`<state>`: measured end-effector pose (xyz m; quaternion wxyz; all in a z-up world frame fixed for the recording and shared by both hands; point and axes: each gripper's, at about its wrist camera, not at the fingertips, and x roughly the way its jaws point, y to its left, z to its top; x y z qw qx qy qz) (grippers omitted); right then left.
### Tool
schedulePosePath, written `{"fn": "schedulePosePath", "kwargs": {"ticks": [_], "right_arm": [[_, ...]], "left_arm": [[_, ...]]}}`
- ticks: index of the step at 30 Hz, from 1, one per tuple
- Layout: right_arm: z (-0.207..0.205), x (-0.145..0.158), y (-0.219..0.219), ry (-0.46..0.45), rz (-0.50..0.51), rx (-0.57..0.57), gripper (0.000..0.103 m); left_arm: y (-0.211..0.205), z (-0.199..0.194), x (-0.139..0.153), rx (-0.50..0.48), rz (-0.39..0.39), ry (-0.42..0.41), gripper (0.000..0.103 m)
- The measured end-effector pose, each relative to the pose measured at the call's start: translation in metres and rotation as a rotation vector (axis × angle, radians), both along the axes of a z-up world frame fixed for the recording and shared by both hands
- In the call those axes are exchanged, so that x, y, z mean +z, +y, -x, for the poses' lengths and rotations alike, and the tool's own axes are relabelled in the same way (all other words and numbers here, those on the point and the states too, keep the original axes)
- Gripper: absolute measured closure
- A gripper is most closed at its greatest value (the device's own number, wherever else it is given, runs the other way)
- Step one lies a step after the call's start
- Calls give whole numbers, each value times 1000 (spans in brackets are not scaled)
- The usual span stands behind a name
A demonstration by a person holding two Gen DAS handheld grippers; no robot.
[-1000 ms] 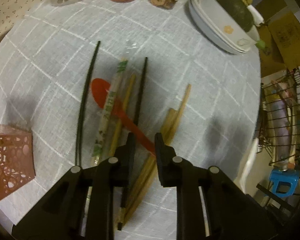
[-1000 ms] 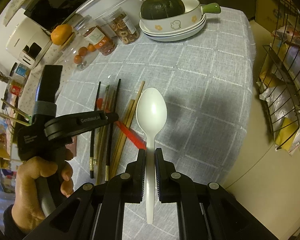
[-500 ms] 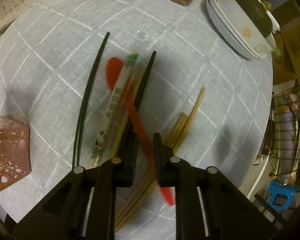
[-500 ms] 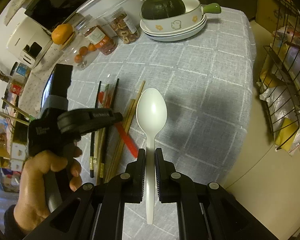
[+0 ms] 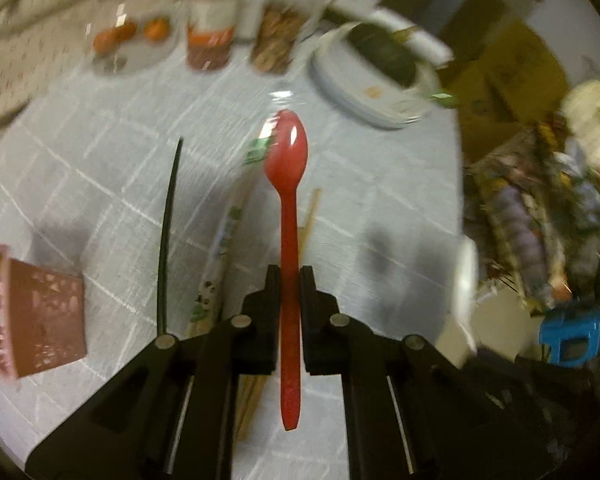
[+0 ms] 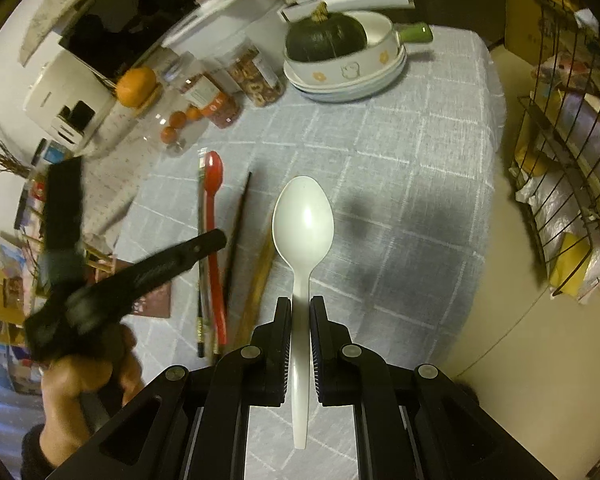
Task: Organize utensils
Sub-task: 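Carry the red spoon to the pink basket and lower it in with the left gripper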
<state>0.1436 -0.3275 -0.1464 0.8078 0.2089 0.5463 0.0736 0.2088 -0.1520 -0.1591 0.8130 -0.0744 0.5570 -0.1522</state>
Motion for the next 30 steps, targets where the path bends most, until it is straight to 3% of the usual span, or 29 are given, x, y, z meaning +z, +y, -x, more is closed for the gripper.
{"fn": "schedulePosePath", "kwargs": {"ticks": [5,10,13,17,23,30], "right_arm": [[11,23,6,-59,0,-7,93],[21,44,15,-114,-22,-17,93],[26,54,24,-147,-18,-17,93],[25,60,41,-173,-8,10,94],[13,54,63,-156,22,45,94],[4,43,83,-131,56,85,94]], "left_arm": [[13,37,44,-102,39,-134,93],[34,73,77,-108,127,-229,93],[52,94,102,-79,175,-363,93],[105,110,119,49,195,-562,93],[167,105,103,253,134,-717,93],[167,84,63,277,0,-823,93]]}}
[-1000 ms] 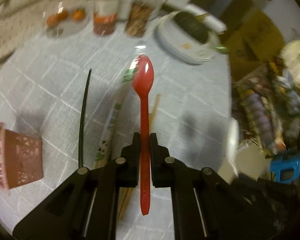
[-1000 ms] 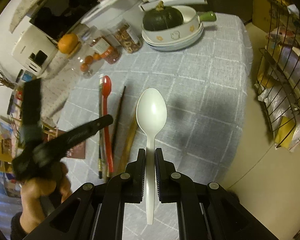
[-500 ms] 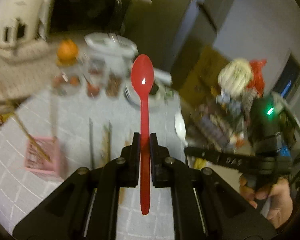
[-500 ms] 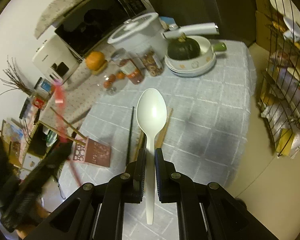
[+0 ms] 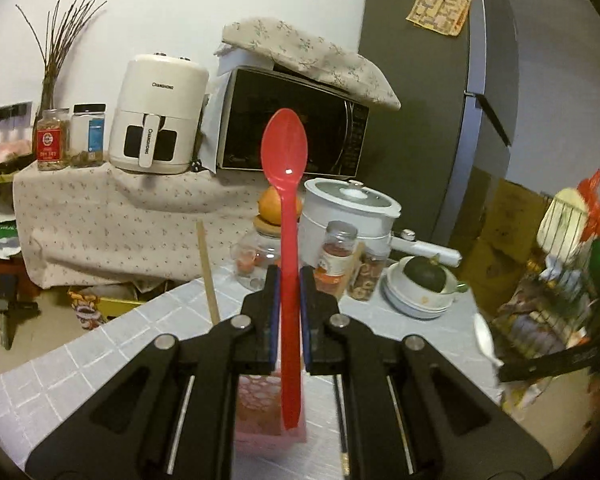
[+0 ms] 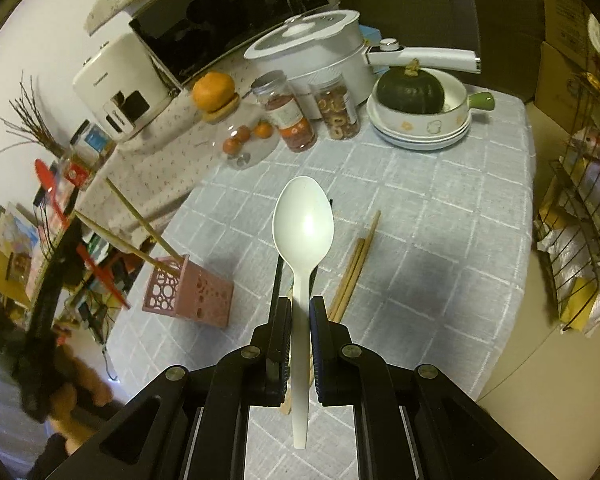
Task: Organize utensils
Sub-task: 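Carry the red spoon to the pink basket and lower it in with the left gripper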
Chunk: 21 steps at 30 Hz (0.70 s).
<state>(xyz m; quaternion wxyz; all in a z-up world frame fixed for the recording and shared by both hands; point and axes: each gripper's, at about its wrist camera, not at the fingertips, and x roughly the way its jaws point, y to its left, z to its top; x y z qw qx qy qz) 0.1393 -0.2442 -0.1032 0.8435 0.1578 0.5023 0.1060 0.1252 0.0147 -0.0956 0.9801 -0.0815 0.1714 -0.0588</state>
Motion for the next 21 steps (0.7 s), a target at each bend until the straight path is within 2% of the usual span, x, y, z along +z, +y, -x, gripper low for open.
{"fn": "schedulePosePath", "kwargs": {"ticks": [6,11,14,21], "right_arm": [[-4,-8,6,17,30,16,94],[-8,-14,9,32,44,20,94],[-9,-16,10,39,48,23,94],[-8,-17,14,37,46,25,94]], "left_arm": [[2,-4,-24,30,-30,-52,93],[9,-4,-41,40,-45,-40,93],[15,-7,-46,51,-28,-21,93],[15,-4,-56,25,-44,3,93]]}}
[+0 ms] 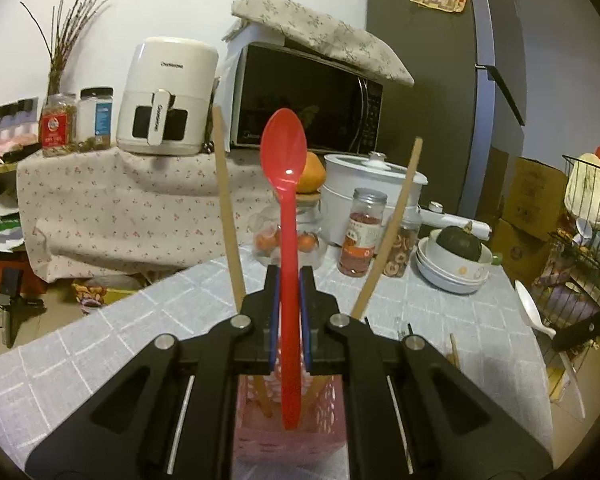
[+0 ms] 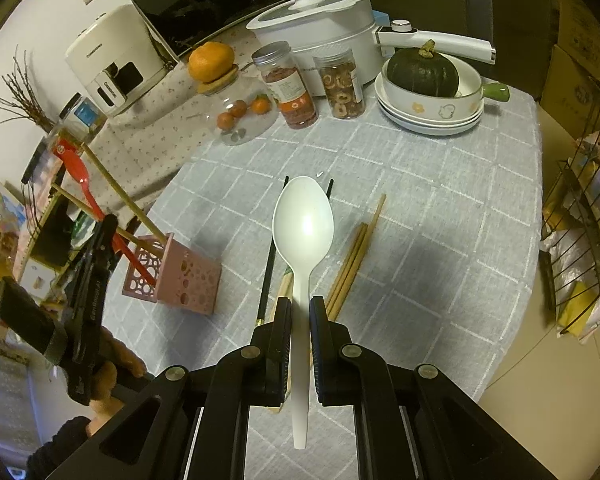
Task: Organize utensils
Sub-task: 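Carry the red spoon to the pink basket and lower it in with the left gripper, then open the left gripper and bring the white spoon over the basket with the right gripper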
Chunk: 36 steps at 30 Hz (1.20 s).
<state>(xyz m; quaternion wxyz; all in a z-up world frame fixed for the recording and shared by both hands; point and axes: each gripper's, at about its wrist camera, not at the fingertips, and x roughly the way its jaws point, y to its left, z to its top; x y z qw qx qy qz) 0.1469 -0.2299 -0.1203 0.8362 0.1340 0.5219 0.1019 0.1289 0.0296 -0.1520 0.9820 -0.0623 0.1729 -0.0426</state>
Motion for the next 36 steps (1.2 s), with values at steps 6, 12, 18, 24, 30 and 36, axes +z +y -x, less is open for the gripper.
{"fn": "schedulePosePath", "kwargs": {"ticks": [6,12,18,24,30,36], "right_arm": [[4,6,3,-33,-13,-5,94],[10,21,13,-88,-43,0,94],[16,40,33,-187,-76,13,94],[21,59,67,-358,-106,-8,94],[22,57,110,-517,-100,-34,94],[27,46,147,-676,-47,-104,94]], "left_arm": [[-2,6,-5,-10,-17,42,92],[0,15,5,-28,-4,104,73],[11,35,42,-84,-30,201,50],[43,33,62,-47,-9,431,41],[59,22,34,-108,-42,730,27],[94,16,18,-61,13,779,27]]}}
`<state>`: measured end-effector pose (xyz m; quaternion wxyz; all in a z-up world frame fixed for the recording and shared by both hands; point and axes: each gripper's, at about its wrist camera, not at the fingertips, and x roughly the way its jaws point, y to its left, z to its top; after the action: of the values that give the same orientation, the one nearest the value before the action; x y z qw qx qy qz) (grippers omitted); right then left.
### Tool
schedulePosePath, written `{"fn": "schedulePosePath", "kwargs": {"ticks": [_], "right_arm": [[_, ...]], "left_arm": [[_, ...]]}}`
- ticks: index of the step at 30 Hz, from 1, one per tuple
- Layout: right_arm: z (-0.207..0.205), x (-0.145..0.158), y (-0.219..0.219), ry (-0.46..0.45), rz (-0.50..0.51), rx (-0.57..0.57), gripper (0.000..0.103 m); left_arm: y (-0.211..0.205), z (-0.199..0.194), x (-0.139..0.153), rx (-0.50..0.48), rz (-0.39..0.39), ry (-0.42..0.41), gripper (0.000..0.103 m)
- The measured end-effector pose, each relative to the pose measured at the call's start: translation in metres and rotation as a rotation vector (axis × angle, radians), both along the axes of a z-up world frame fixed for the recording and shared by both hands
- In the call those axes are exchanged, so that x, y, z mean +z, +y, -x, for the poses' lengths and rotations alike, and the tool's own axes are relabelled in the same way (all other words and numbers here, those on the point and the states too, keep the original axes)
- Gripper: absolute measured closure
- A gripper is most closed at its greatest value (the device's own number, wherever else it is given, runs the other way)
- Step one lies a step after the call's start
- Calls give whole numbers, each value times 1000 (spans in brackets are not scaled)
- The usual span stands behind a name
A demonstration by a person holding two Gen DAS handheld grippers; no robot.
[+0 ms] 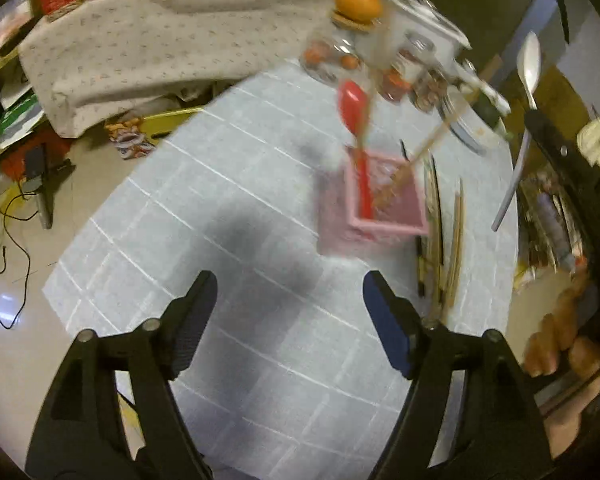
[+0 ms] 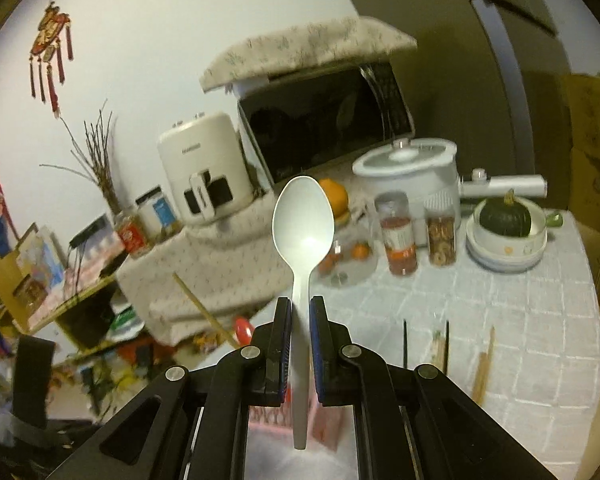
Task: Organize utensils
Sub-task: 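Open the left gripper and bring the white spoon over the basket with the right gripper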
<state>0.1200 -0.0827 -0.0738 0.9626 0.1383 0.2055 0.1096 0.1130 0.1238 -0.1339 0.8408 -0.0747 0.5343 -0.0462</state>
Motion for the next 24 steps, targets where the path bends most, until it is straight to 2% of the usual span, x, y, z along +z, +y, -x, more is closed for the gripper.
{"fn": "schedulePosePath", "kwargs": {"ticks": [4,8,11,24], "right_arm": [[5,-8,35,-124,91,-31,94],[2,-22,62,-172,123,-35,94],[-1,-32,74,-191,163,-53,94],[-9,-68,69,-107,159,-64,93]], "left_arm": [[22,-3,-5,30,-56,-5,27],[41,-4,-12,65,44,36,27],[40,-3,-10,52,42,29,27],[46,-6,-19,68,29,43,27]]}}
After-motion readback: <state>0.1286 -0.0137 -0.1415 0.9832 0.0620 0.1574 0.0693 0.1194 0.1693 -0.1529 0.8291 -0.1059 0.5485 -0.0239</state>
